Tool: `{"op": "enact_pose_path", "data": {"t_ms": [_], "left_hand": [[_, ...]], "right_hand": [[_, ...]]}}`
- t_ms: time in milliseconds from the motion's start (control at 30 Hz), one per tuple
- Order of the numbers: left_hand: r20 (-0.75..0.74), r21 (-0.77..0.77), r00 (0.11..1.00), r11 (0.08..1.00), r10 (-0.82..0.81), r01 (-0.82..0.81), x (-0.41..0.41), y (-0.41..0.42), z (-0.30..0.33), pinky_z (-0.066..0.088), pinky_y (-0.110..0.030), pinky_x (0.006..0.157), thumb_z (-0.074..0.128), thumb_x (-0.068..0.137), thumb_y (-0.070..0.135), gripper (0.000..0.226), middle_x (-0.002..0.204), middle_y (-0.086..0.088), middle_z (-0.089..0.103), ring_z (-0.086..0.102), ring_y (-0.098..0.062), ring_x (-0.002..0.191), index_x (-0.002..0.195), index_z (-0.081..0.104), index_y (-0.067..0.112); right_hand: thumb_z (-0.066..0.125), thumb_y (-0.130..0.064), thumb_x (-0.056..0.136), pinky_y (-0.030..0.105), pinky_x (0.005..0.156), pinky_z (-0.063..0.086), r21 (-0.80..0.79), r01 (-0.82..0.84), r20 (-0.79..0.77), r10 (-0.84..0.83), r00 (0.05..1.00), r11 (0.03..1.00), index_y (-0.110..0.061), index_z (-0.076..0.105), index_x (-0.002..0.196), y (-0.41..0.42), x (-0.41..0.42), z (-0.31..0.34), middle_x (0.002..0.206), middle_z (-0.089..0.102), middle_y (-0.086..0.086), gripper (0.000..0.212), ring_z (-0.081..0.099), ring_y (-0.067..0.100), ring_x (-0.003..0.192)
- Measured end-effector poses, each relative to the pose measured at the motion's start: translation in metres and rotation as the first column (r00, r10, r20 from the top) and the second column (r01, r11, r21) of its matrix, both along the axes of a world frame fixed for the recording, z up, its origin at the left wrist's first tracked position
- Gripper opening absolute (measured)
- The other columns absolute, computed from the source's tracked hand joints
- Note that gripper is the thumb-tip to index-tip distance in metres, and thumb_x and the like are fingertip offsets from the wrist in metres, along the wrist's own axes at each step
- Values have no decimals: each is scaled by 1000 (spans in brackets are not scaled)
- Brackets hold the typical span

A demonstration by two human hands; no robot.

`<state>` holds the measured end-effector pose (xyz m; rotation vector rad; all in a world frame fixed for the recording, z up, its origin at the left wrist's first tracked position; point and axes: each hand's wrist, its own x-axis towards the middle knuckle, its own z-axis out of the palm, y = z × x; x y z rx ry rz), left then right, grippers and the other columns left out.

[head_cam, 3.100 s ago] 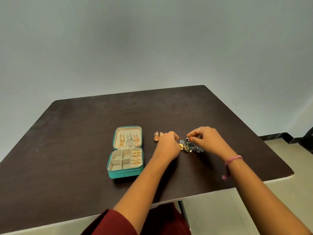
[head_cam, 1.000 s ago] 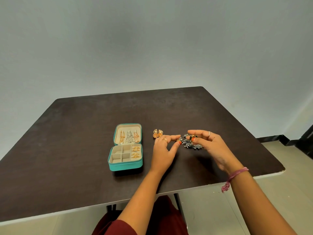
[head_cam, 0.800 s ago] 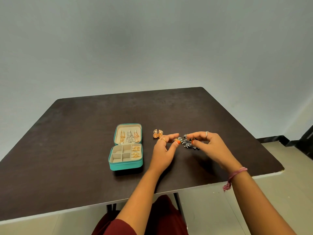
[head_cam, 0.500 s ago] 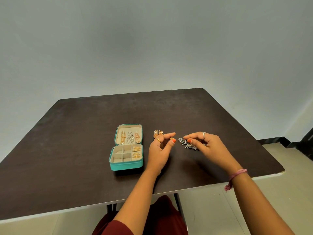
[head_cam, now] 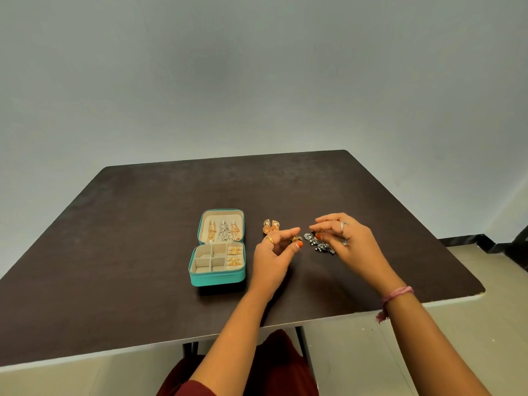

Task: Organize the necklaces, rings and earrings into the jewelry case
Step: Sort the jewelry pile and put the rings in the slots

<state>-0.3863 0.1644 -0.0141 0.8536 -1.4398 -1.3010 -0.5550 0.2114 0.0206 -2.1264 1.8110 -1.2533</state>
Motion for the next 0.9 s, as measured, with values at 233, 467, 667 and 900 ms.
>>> {"op": "enact_pose_path", "data": {"t_ms": [233, 467, 667, 900], "left_hand": [[134, -79, 991, 997, 30, -20, 10, 0, 13, 51, -19, 87, 65, 89, 11, 26, 102, 5, 71, 66, -3, 96, 107, 67, 30], [270, 51, 962, 998, -42, 29, 31, -19, 50, 58, -22, 71, 59, 91, 0, 25, 100, -5, 67, 68, -15, 90, 108, 65, 17], [466, 261, 860, 961, -208, 91, 42, -42, 66, 52, -16, 48, 53, 91, -8, 21, 88, -8, 64, 64, -14, 72, 102, 63, 6], [746, 404, 554, 912, -371, 67, 22, -58, 63, 57, -31, 83, 54, 92, -3, 23, 91, -6, 62, 63, -20, 81, 114, 59, -4]], "right_hand": [[66, -1, 85, 3, 81, 42, -17, -66, 14, 66, 998, 998, -16, 70, 109, -3, 12, 5, 98, 64, -7, 29, 59, -7, 90], [67, -9, 86, 12, 76, 52, 149, -109, 363, 48, 930, 983, -16, 68, 112, -8, 31, 4, 98, 70, -5, 27, 68, 1, 86], [58, -3, 92, 22, 65, 57, 317, -229, 633, -26, 774, 920, -20, 67, 100, -21, 48, -1, 91, 69, 4, 21, 70, 12, 75], [52, -3, 95, 18, 55, 55, 518, -256, 641, -172, 748, 816, -3, 61, 110, -41, 65, -19, 83, 64, 4, 18, 66, 5, 58]]}}
